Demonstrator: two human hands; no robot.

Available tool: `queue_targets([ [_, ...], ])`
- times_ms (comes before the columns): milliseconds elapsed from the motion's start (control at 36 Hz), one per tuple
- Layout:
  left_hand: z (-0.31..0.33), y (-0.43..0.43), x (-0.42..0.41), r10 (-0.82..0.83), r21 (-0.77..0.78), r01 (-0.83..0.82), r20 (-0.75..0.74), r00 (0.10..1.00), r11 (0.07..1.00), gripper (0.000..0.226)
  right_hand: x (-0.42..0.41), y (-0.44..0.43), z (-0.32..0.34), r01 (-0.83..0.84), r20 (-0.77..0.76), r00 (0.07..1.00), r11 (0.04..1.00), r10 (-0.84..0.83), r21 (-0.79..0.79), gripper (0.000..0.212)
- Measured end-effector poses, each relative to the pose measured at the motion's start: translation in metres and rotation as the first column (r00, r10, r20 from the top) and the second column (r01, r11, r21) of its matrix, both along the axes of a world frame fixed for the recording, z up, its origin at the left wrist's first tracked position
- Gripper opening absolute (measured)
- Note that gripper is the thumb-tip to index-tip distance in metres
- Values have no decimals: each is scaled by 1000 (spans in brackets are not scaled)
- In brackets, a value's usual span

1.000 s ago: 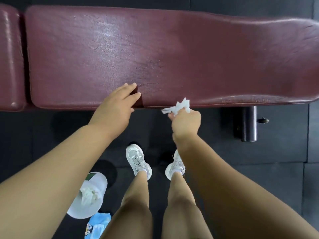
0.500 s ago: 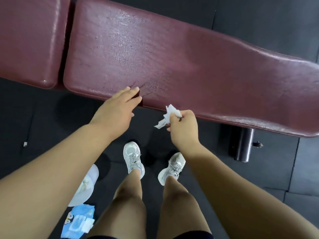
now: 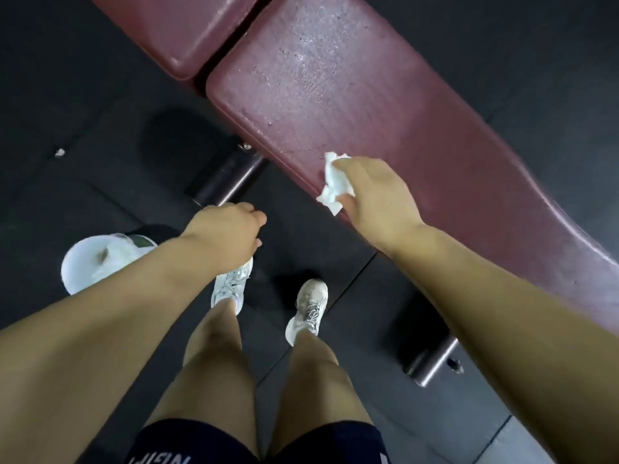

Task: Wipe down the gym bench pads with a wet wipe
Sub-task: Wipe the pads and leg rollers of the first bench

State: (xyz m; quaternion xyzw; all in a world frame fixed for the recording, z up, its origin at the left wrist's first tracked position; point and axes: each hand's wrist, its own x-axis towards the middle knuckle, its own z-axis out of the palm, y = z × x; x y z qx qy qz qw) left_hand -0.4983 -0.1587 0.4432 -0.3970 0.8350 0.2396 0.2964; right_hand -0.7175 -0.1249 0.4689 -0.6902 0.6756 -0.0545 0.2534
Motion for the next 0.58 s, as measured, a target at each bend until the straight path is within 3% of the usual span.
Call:
queue_targets([
  [83,-6,17,-3,52,-8,-52,12,999,999,34,6,-16,-20,-353,-70,934,935,350,-43,27],
  [222,-16,44,-5,210,-20,-210,-7,978,977,32,6,-23,-32,-691,-328,681,723,655,9,21],
  [333,-22,63,-7,315,-3,-315,-19,949,949,33,1,-17,-33,-767,-387,399,534,831,356,35],
  [417,-23,77,-8,375,33,-374,-26,927,927,34,-9,2,-33,-787,-435,143,368,889,494,48],
  [500,-22,89,-5,425,66,-422,-45,904,904,35,-28,29,-32,-799,-454,4,276,891,534,25],
  [583,-24,99,-1,421,91,-416,-43,906,905,35,-49,46,-40,-810,-349,-72,149,934,567,8],
])
